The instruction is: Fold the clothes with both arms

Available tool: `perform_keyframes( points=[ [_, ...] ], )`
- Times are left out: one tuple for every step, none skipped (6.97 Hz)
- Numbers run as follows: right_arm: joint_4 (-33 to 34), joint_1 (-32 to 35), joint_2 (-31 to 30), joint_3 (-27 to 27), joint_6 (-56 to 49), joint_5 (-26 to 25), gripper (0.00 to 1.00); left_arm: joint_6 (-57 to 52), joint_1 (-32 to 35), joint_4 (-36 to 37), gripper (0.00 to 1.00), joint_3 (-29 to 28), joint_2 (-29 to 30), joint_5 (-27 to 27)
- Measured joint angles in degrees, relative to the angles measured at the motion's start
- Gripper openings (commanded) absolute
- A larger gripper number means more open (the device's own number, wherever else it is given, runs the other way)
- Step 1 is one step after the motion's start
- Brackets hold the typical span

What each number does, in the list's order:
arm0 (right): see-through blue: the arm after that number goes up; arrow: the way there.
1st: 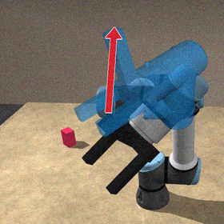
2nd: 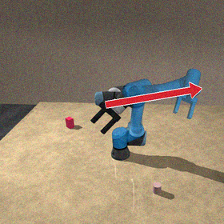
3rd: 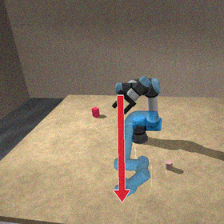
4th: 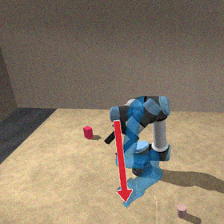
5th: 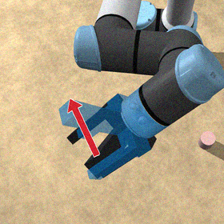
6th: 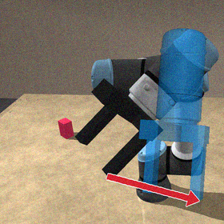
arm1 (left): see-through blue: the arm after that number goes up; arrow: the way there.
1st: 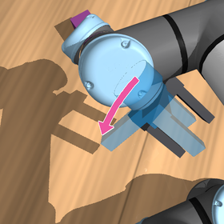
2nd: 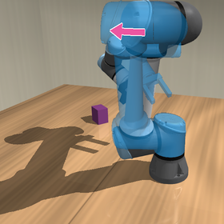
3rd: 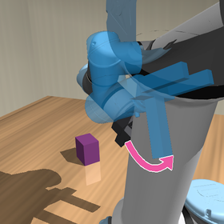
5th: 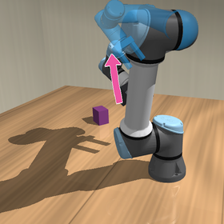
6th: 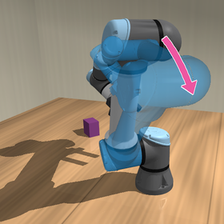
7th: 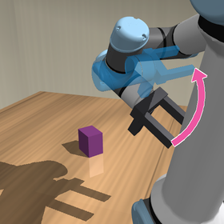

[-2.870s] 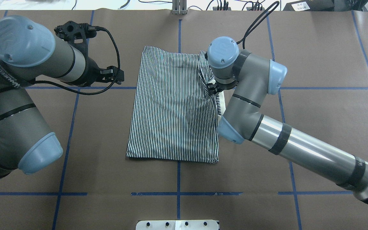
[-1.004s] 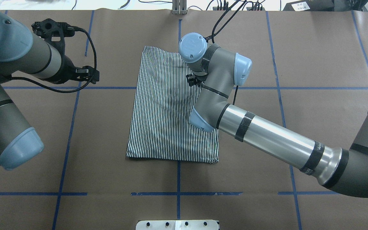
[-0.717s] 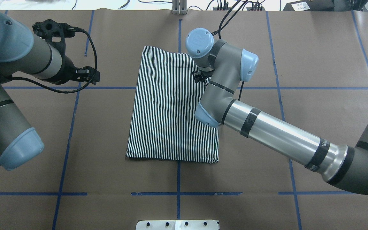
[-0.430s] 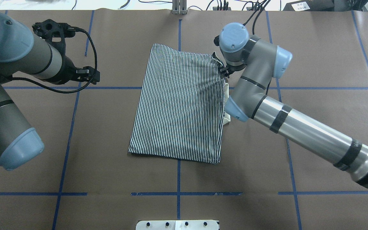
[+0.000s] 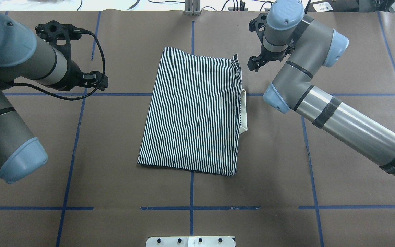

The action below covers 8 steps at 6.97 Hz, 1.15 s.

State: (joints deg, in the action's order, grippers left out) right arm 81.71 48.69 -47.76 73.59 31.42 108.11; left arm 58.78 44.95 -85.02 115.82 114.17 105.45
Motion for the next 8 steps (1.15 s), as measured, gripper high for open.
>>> perform_keyframes(
  points=[
    [0.65, 0.11, 0.07, 2.06, 3.11, 3.10, 1.00, 1.07, -0.15, -0.02, 1.00, -0.10, 0.17, 0.08],
    [1.54, -0.19, 0.37, 3.29, 6.66, 4.99, 1.00, 2.81, -0.41, -0.09, 1.00, -0.21, 0.35, 0.15],
    [1.30, -0.98, 1.89, 1.69, 8.61, 3.94, 1.00, 3.71, -0.61, -0.13, 1.00, -0.26, 0.44, 0.16],
    [-0.54, -2.10, 5.26, -3.51, 9.37, 0.49, 1.00, 4.01, -0.69, -0.14, 1.00, -0.26, 0.46, 0.14],
    [-3.67, -2.97, 8.20, -9.57, 9.66, -2.32, 1.00, 4.13, -0.72, -0.13, 1.00, -0.14, 0.53, 0.10],
    [-6.65, -3.41, 9.28, -13.77, 9.76, -4.07, 1.00, 4.19, -0.74, -0.09, 1.00, 0.02, 0.57, 0.05],
    [-7.97, -3.65, 9.47, -16.08, 9.79, -5.20, 1.00, 4.22, -0.74, -0.07, 1.00, 0.10, 0.63, 0.05],
    [-8.45, -3.71, 9.15, -17.21, 9.76, -5.69, 1.00, 4.23, -0.74, -0.06, 1.00, 0.12, 0.72, 0.08]
  ],
)
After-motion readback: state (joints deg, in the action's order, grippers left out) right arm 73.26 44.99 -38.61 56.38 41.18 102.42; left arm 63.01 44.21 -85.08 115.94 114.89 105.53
